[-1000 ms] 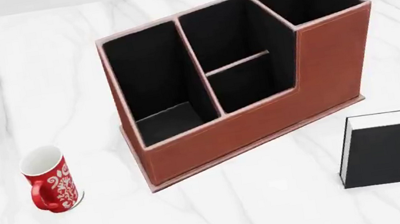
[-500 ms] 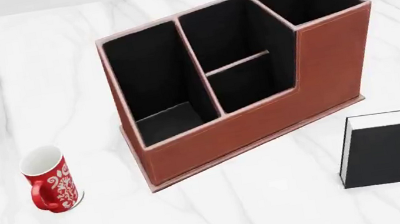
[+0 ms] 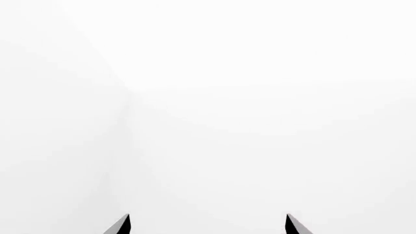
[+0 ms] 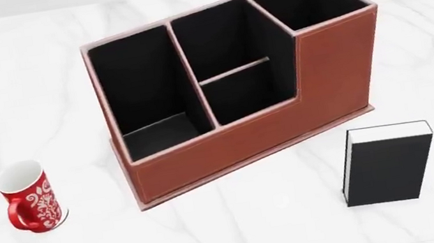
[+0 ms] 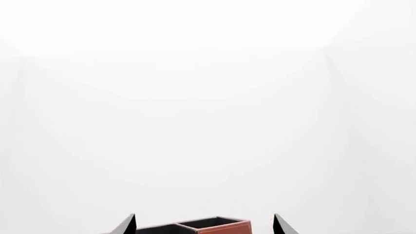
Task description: Pick up the book and place it in the back compartment of the caddy.
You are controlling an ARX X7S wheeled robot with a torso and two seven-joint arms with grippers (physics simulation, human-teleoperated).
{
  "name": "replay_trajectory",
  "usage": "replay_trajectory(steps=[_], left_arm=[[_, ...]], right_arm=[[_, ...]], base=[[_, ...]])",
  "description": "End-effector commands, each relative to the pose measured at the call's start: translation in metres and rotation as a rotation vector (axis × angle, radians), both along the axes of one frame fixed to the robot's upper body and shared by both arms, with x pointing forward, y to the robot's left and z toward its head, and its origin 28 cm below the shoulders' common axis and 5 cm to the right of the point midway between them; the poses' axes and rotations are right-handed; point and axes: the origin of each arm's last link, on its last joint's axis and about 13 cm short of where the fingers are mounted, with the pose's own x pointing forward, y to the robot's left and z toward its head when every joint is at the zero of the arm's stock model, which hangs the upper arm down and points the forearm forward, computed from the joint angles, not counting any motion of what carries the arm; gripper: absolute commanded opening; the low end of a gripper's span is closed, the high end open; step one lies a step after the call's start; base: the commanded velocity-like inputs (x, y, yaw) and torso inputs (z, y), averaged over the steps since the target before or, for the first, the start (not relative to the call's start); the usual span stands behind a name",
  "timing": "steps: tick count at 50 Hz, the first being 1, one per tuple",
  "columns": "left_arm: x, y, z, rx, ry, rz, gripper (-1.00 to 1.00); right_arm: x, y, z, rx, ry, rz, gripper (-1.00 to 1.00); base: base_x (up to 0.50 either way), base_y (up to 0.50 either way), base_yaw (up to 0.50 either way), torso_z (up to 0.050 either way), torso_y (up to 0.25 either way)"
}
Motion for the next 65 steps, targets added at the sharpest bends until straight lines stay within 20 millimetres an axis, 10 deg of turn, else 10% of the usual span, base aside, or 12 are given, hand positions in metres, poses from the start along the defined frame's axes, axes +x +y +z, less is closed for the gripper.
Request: replay_trajectory(steps=[1,65], left_arm=[[0.0003,-0.0001,0.0001,-0.002,0.002,0.0,1.0],[0.0013,0.0011,0.0007,-0.022,0.006,0.003,1.0]], right_arm=[[0.001,-0.0002,-0.0001,0.002,0.003,-0.002,1.0],[0.0012,-0.0008,-0.0003,0.013,0.003,0.008,1.0]], base=[[-0.01,-0.21,0.0,0.0,0.0],[-0.01,-0.2,0.0,0.0,0.0]])
